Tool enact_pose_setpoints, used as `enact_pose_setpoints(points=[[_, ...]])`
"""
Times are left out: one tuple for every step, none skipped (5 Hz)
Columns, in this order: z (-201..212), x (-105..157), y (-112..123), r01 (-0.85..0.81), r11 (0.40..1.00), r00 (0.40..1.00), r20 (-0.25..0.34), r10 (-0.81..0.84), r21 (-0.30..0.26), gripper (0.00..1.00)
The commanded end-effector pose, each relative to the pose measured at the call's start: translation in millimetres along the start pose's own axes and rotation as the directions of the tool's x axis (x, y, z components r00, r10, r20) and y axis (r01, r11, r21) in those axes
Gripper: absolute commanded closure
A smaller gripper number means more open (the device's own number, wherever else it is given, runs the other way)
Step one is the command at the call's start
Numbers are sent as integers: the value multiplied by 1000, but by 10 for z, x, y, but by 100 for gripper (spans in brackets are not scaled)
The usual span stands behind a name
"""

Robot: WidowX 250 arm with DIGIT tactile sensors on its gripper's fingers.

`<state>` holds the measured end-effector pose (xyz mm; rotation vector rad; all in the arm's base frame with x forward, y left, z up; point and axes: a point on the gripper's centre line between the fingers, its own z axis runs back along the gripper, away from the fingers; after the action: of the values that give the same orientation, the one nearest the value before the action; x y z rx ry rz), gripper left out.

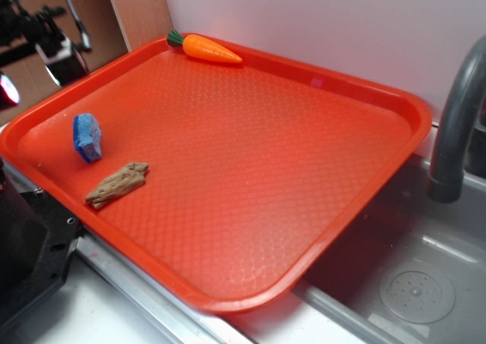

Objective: Grab the blue sponge.

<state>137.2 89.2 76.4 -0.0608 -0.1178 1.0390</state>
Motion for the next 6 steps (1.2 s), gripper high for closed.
enact_pose_setpoints(points=[[-336, -32, -112, 76, 993, 993, 78, -83, 88, 0], [-545, -94, -76, 53, 988, 998, 37, -59, 143, 0], [-652, -148, -65, 36, 983, 999, 17, -40, 182, 100], [-566, -151, -87, 46, 986, 999, 12, -49, 162, 100], [-171, -195, -178, 207, 971, 974, 66, -216, 120, 100], [298, -307, -266, 330, 942, 937, 102, -334, 57, 100]])
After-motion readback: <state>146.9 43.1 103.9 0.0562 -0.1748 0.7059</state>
